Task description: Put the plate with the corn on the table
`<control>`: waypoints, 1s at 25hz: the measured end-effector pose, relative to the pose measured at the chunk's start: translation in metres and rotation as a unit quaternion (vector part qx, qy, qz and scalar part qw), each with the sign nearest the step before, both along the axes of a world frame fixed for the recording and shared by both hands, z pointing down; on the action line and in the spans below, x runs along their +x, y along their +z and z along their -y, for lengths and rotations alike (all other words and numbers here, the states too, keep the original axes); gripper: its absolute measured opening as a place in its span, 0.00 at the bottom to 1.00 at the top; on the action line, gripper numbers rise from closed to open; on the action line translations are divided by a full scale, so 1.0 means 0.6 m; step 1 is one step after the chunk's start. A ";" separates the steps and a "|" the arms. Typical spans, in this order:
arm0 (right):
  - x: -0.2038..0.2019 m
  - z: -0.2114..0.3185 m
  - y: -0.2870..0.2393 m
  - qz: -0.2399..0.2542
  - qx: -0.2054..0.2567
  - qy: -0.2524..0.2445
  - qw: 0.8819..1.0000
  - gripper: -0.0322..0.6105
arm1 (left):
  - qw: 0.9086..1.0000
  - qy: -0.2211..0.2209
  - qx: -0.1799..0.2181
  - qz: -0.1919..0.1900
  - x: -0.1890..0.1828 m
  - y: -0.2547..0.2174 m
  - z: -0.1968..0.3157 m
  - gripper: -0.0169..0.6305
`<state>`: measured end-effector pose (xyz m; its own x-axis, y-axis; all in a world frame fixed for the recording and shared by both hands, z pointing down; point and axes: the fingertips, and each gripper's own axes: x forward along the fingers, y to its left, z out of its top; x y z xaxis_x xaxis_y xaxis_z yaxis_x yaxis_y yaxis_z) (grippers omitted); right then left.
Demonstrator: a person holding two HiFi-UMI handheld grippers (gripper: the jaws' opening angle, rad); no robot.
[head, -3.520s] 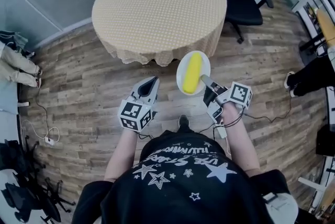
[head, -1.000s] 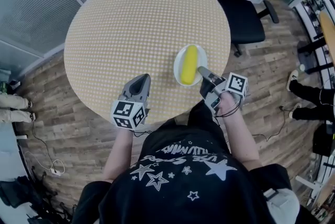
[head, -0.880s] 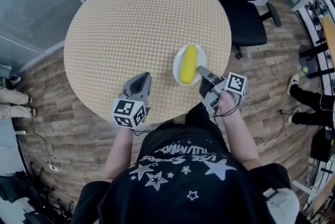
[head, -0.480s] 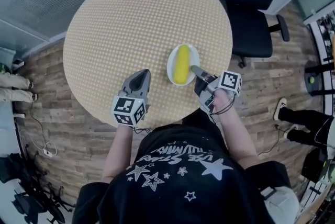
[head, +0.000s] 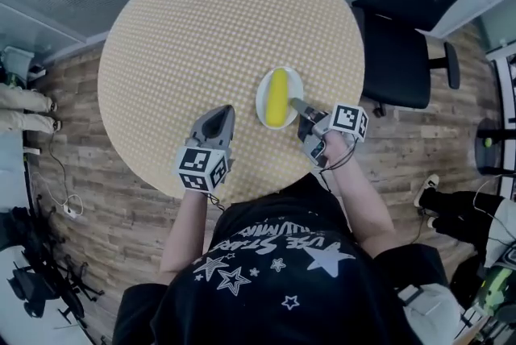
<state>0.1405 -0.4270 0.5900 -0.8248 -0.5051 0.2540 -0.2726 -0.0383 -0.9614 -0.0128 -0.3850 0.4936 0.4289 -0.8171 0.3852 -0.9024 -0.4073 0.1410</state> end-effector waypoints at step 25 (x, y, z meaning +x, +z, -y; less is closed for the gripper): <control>-0.015 0.036 0.064 -0.195 0.023 -0.093 0.976 0.13 | 0.999 -0.034 -0.016 0.001 -0.025 0.020 0.011 0.03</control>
<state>0.1316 -0.4484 0.6287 -0.7490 -0.3733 0.5474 -0.6158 0.0876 -0.7830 -0.0278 -0.3918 0.5056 0.3715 -0.8313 0.4134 -0.9283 -0.3399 0.1507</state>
